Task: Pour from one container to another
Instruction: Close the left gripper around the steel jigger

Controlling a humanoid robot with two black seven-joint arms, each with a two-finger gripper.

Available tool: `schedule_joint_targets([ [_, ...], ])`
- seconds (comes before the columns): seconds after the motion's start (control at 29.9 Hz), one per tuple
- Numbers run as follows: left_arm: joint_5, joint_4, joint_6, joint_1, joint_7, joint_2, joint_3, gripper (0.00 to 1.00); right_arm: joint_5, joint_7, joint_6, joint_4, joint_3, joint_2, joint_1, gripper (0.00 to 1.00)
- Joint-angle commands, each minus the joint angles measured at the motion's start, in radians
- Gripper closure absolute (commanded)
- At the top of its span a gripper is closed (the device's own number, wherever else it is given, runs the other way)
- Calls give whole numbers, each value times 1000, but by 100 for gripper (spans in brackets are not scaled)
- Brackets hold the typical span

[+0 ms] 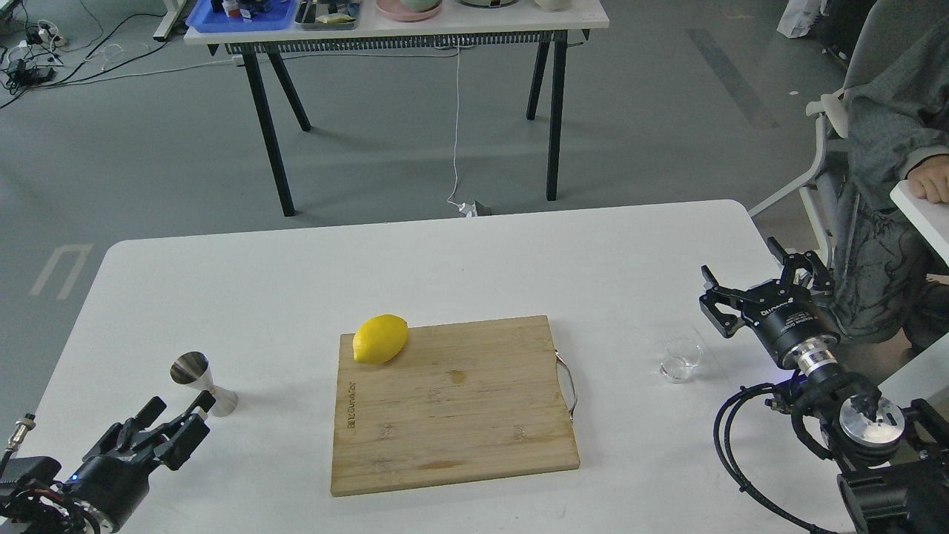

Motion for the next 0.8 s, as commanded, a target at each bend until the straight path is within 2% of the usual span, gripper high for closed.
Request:
schedule_joint_targets([
  [0.0, 1, 23, 0, -6, 0, -17, 4, 2, 0, 0, 0, 0, 0, 0, 1, 1],
  [0.77, 2, 141, 0, -106, 0, -127, 56, 3, 2, 0, 0, 0, 8, 0, 6, 1],
])
